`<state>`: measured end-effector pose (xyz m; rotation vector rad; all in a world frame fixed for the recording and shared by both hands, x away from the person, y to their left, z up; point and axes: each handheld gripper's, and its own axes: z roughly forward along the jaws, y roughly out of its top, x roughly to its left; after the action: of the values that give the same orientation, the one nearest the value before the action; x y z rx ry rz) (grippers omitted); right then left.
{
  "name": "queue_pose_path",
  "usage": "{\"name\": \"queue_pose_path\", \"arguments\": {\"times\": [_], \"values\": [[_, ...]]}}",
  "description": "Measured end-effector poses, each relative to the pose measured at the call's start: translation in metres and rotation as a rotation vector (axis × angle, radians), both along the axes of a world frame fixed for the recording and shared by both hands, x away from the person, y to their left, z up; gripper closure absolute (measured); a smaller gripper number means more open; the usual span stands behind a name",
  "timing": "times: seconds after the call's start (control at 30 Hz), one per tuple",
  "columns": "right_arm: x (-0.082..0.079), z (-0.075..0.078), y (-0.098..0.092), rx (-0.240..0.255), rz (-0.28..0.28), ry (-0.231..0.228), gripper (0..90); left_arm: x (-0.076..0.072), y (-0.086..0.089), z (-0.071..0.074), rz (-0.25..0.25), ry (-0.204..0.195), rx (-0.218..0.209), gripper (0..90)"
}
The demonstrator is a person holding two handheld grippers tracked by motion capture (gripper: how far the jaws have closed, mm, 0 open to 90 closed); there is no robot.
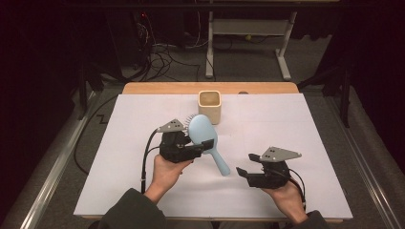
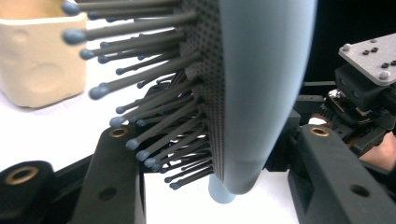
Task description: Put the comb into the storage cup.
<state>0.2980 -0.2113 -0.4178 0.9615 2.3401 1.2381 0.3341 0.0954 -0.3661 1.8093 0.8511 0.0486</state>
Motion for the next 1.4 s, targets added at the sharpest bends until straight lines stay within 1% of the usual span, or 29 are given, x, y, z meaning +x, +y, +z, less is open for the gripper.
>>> {"name": "queue_pose_path", "arguments": {"times": [0.03, 0.07, 0.13, 0.17, 0.2, 0.3, 0.33, 0.37, 0.4, 0.43, 0.47, 0.53, 0.57, 0.67, 0.7, 0.8, 0.83, 0.9, 0.97, 1.07, 1.17, 1.3, 1.4], "values": [[-0.003, 0.001, -0.005, 0.011, -0.008, -0.017, 35.4, 0.0, 0.001, 0.0, 0.003, -0.001, 0.0, 53.3], [-0.003, 0.001, -0.005, 0.011, -0.008, -0.017, 35.4, 0.0, 0.002, 0.001, 0.006, -0.001, -0.003, 53.3], [-0.005, 0.001, -0.013, 0.023, -0.024, -0.024, 35.7, 0.002, 0.005, 0.003, 0.016, -0.005, -0.005, 53.3], [-0.005, 0.001, -0.013, 0.023, -0.024, -0.024, 35.7, 0.002, 0.005, 0.003, 0.016, -0.005, -0.005, 53.3], [-0.006, 0.0, -0.019, 0.031, -0.038, -0.025, 35.4, 0.002, 0.005, 0.004, 0.02, -0.008, -0.002, 53.3], [-0.007, -0.001, -0.028, 0.052, -0.06, -0.034, 35.0, 0.006, 0.008, 0.007, 0.034, -0.009, 0.007, 53.3], [-0.007, -0.001, -0.028, 0.052, -0.06, -0.034, 35.0, 0.006, 0.008, 0.007, 0.034, -0.009, 0.007, 53.3], [-0.009, -0.003, -0.034, 0.062, -0.075, -0.032, 34.5, 0.007, 0.009, 0.009, 0.039, -0.012, 0.003, 53.3], [-0.009, -0.003, -0.034, 0.062, -0.075, -0.032, 34.5, 0.007, 0.009, 0.009, 0.039, -0.012, 0.003, 53.3], [-0.01, -0.005, -0.04, 0.064, -0.086, -0.03, 34.0, 0.007, 0.01, 0.01, 0.041, -0.014, 0.001, 53.3], [-0.01, -0.005, -0.04, 0.064, -0.086, -0.03, 34.0, 0.008, 0.011, 0.011, 0.042, -0.016, 0.002, 53.3], [-0.012, -0.007, -0.05, 0.077, -0.103, -0.021, 33.8, 0.009, 0.012, 0.012, 0.047, -0.018, 0.008, 53.3], [-0.012, -0.007, -0.05, 0.077, -0.103, -0.021, 33.8, 0.009, 0.012, 0.013, 0.05, -0.019, 0.011, 53.3], [-0.016, -0.01, -0.059, 0.085, -0.119, -0.022, 33.1, 0.011, 0.013, 0.017, 0.057, -0.026, 0.015, 53.3], [-0.018, -0.012, -0.065, 0.09, -0.128, -0.029, 32.8, 0.012, 0.014, 0.019, 0.063, -0.031, 0.012, 53.3], [-0.021, -0.013, -0.07, 0.097, -0.138, -0.035, 32.5, 0.014, 0.015, 0.021, 0.07, -0.031, 0.011, 53.3], [-0.024, -0.015, -0.075, 0.105, -0.147, -0.053, 32.3, 0.015, 0.015, 0.022, 0.073, -0.03, 0.015, 53.3], [-0.025, -0.016, -0.078, 0.11, -0.152, -0.06, 32.2, 0.016, 0.014, 0.026, 0.078, -0.041, 0.026, 53.3], [-0.029, -0.021, -0.085, 0.119, -0.169, -0.063, 32.0, 0.016, 0.015, 0.031, 0.077, -0.056, 0.019, 53.3], [-0.031, -0.024, -0.09, 0.125, -0.178, -0.067, 31.7, 0.018, 0.016, 0.032, 0.082, -0.056, 0.015, 53.3], [-0.035, -0.027, -0.095, 0.133, -0.19, -0.073, 31.4, 0.021, 0.017, 0.033, 0.094, -0.058, 0.026, 53.4], [-0.038, -0.031, -0.101, 0.136, -0.201, -0.095, 31.2, 0.025, 0.019, 0.037, 0.103, -0.061, 0.012, 53.4], [-0.04, -0.032, -0.105, 0.15, -0.214, -0.106, 30.0, 0.03, 0.022, 0.037, 0.115, -0.054, 0.001, 53.4]]}}
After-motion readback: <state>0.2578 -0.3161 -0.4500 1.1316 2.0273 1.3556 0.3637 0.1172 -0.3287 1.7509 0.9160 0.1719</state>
